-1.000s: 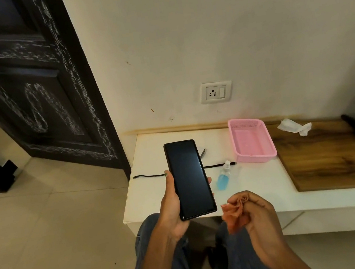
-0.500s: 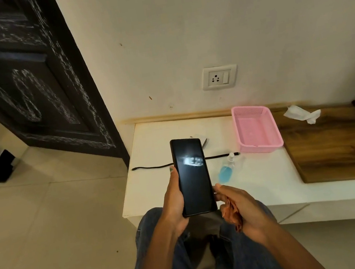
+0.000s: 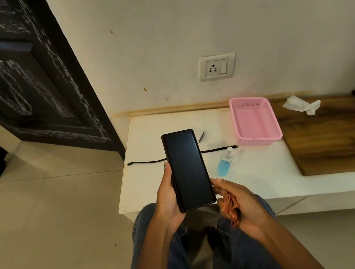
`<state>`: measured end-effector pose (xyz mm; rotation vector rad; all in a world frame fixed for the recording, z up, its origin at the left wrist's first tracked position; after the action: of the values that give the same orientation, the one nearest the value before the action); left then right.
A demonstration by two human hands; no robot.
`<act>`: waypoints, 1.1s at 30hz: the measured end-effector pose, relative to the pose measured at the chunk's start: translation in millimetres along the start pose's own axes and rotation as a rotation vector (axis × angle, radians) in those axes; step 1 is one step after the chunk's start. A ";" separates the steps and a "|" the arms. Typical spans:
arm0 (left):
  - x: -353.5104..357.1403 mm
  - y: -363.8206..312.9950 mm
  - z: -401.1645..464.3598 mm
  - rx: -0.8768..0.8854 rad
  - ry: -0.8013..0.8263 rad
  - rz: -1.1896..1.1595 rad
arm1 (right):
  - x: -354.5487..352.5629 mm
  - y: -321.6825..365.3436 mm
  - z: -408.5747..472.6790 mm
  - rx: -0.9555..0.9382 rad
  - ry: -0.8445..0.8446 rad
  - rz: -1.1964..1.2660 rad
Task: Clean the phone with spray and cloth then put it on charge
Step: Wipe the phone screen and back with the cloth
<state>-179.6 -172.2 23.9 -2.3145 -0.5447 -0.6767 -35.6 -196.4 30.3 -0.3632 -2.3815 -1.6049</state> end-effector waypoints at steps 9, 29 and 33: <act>5.9 3.3 -1.4 -0.061 0.041 -0.058 | -2.6 7.8 -6.2 -0.053 -0.019 -0.058; -15.3 17.1 32.0 -0.095 -0.225 0.219 | -12.2 -42.2 8.9 0.012 -0.164 0.047; -21.4 18.3 44.4 -0.135 -0.238 0.259 | -20.7 -51.6 18.3 0.023 -0.265 -0.064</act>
<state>-172.2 -158.5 -26.4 -2.5519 -0.3018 -0.3258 -34.7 -199.5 -28.1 -0.5307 -2.6270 -1.6458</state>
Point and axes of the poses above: each hand's wrist, its own z-axis towards the middle knuckle, its own x-axis out of the palm, y = z × x, the point moved 5 cm from there along z, towards the middle knuckle, and after that the axes turned 15 degrees about -x, right-handed, at the moved point
